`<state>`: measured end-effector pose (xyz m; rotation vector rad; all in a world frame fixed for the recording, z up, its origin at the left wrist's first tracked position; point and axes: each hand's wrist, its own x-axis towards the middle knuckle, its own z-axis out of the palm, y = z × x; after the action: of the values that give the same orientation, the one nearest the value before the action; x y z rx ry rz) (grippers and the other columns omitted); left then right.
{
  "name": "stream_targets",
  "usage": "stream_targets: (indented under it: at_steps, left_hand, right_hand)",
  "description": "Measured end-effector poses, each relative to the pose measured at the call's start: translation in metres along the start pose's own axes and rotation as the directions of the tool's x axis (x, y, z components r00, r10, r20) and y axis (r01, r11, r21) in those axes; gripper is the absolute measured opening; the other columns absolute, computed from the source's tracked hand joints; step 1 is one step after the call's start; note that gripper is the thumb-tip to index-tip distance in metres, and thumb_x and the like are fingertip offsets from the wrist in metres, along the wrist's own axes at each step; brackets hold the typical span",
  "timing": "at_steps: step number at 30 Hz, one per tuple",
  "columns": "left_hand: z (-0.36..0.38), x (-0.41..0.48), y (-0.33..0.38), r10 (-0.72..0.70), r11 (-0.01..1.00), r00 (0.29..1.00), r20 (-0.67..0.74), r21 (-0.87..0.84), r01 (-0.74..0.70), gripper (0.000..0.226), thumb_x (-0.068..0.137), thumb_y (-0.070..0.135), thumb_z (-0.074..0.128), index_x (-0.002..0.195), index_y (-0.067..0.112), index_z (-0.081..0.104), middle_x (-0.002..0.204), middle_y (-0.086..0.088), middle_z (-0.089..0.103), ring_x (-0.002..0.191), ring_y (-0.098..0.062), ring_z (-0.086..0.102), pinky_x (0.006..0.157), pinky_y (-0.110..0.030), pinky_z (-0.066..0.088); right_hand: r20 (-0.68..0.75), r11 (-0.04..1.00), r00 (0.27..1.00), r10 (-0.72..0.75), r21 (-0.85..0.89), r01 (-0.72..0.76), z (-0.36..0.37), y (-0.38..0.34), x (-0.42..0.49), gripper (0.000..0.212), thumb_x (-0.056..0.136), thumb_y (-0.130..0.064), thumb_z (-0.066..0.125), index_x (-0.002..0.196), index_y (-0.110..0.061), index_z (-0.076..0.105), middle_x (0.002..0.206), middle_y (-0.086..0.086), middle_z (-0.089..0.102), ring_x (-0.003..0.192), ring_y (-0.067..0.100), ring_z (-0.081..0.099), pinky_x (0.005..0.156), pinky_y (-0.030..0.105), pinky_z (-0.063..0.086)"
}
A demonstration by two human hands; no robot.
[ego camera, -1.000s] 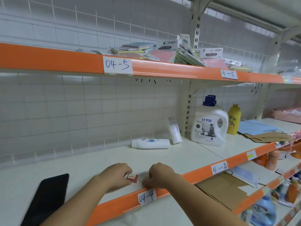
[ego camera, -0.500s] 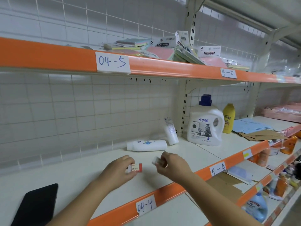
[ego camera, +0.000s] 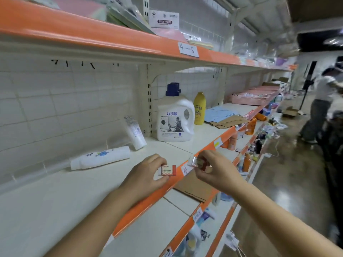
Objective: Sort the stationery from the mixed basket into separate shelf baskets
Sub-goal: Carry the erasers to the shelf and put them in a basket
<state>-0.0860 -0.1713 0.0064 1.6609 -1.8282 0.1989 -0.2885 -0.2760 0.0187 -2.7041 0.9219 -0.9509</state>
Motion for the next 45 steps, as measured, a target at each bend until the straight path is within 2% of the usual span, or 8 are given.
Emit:
stream_targets:
  at_steps: [7,10,14,19,27,31,39,45]
  left_hand:
    - [0.098,0.068,0.054,0.137,0.981,0.986,0.094,-0.153,-0.122,0.026,0.072,0.045,0.050,0.091,0.029,0.054,0.089,0.013,0.053,0.079,-0.003,0.048,0.065,-0.019,0.040]
    - [0.145,0.095,0.083,0.196,0.962,0.970,0.141,-0.219,-0.163,0.031,0.073,0.044,0.051,0.092,0.021,0.060,0.088,0.012,0.057,0.081,-0.001,0.048,0.071,-0.011,0.037]
    - [0.209,0.130,0.127,0.274,0.940,0.942,0.193,-0.262,-0.220,0.034,0.075,0.046,0.051,0.092,0.019,0.062,0.087,0.007,0.059,0.081,-0.006,0.053,0.071,-0.027,0.044]
    - [0.276,0.158,0.187,0.430,0.875,0.866,0.256,-0.354,-0.331,0.028,0.075,0.037,0.052,0.089,0.014,0.061,0.083,0.005,0.060,0.077,-0.002,0.047,0.074,0.001,0.032]
    - [0.380,0.183,0.223,0.589,0.760,0.731,0.345,-0.544,-0.355,0.022,0.080,0.041,0.052,0.096,0.027,0.049,0.091,0.013,0.050,0.082,-0.004,0.050,0.071,-0.020,0.039]
    - [0.434,0.223,0.221,0.604,0.755,0.696,0.389,-0.558,-0.344,0.031,0.079,0.042,0.052,0.096,0.017,0.059,0.089,0.009,0.056,0.081,-0.003,0.049,0.070,-0.022,0.040]
    - [0.544,0.379,0.204,0.639,0.711,0.661,0.395,-0.631,-0.311,0.024,0.078,0.044,0.052,0.094,0.026,0.053,0.091,0.015,0.051,0.081,0.001,0.048,0.072,-0.006,0.035]
    - [0.601,0.492,0.203,0.693,0.669,0.634,0.344,-0.636,-0.386,0.033,0.078,0.040,0.053,0.092,0.012,0.061,0.088,0.005,0.058,0.080,0.002,0.044,0.075,-0.006,0.033]
  right_hand:
    - [0.008,0.992,0.994,0.110,-0.061,-0.110,-0.042,0.113,-0.045,0.017,0.082,-0.026,0.063,0.082,-0.016,0.051,0.078,-0.004,0.051,0.073,0.013,0.044,0.061,0.021,0.035]
    - [0.018,0.980,0.982,0.188,-0.067,-0.186,-0.064,0.168,-0.069,0.019,0.082,-0.030,0.064,0.083,-0.018,0.050,0.077,-0.006,0.051,0.074,0.013,0.045,0.063,0.029,0.040]
    - [-0.017,0.948,0.950,0.313,-0.057,-0.314,-0.100,0.236,-0.110,0.019,0.079,-0.032,0.065,0.086,-0.016,0.058,0.076,-0.009,0.056,0.075,0.012,0.051,0.068,0.034,0.046]
    - [-0.051,0.882,0.882,0.469,-0.024,-0.470,-0.139,0.298,-0.171,0.014,0.079,-0.024,0.070,0.086,-0.018,0.059,0.075,-0.011,0.057,0.076,0.007,0.054,0.068,0.026,0.045]
    - [-0.055,0.716,0.716,0.696,0.133,-0.686,-0.141,0.355,-0.228,0.014,0.075,-0.030,0.064,0.082,-0.018,0.061,0.073,-0.007,0.060,0.073,0.011,0.057,0.067,0.024,0.045]
    - [-0.044,0.653,0.654,0.755,0.145,-0.743,-0.132,0.398,-0.216,0.015,0.075,-0.031,0.064,0.084,-0.020,0.062,0.075,-0.011,0.060,0.075,0.006,0.056,0.066,0.013,0.040]
    - [-0.102,0.583,0.575,0.812,0.091,-0.807,-0.119,0.540,-0.130,0.026,0.075,-0.041,0.061,0.087,-0.018,0.062,0.078,-0.009,0.061,0.077,0.008,0.057,0.069,0.028,0.048]
    - [-0.174,0.567,0.556,0.813,0.019,-0.823,-0.112,0.637,-0.061,0.022,0.076,-0.028,0.064,0.093,-0.015,0.063,0.078,-0.010,0.058,0.076,0.010,0.053,0.066,0.018,0.038]
